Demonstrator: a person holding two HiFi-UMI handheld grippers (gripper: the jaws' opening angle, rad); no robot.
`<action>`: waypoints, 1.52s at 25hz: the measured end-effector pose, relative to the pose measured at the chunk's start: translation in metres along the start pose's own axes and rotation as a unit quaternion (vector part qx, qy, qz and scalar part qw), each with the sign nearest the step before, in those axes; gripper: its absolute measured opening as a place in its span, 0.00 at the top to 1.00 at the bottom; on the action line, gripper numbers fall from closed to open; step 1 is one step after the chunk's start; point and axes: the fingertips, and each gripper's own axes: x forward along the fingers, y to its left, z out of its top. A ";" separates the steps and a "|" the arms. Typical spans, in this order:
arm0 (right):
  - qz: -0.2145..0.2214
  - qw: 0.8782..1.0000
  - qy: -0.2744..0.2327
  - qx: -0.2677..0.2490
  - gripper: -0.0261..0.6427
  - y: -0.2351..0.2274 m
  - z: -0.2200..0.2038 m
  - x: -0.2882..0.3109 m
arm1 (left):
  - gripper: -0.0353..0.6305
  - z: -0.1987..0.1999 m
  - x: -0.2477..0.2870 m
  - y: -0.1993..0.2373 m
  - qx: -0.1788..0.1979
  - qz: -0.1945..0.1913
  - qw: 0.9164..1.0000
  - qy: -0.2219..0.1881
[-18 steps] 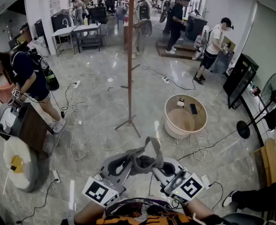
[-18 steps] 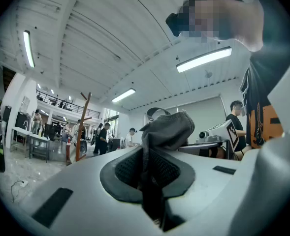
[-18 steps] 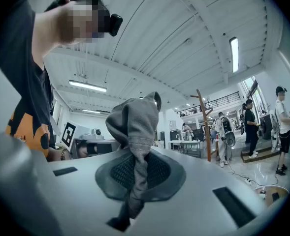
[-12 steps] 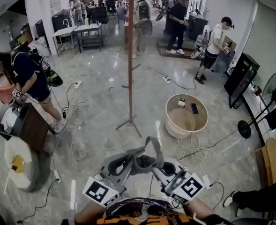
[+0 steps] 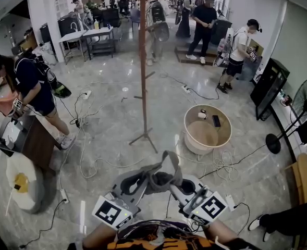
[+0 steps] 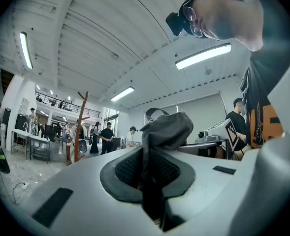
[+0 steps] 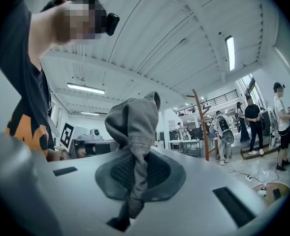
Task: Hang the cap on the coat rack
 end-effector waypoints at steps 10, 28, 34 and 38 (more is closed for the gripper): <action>0.006 1.000 -0.012 0.011 0.94 -0.027 0.009 -0.028 | 0.88 -0.004 0.038 -0.024 0.008 0.001 1.000 0.007; 0.020 0.999 -0.012 0.030 0.94 -0.090 0.001 -0.061 | 0.88 -0.019 0.101 -0.040 0.010 0.023 1.000 0.014; 0.020 1.000 -0.003 0.010 0.94 -0.116 0.001 -0.011 | 0.88 -0.020 0.117 0.015 -0.001 0.021 1.000 -0.002; 0.005 1.000 0.014 -0.007 0.94 -0.139 -0.001 0.026 | 0.88 -0.014 0.129 0.058 0.002 0.003 1.000 -0.016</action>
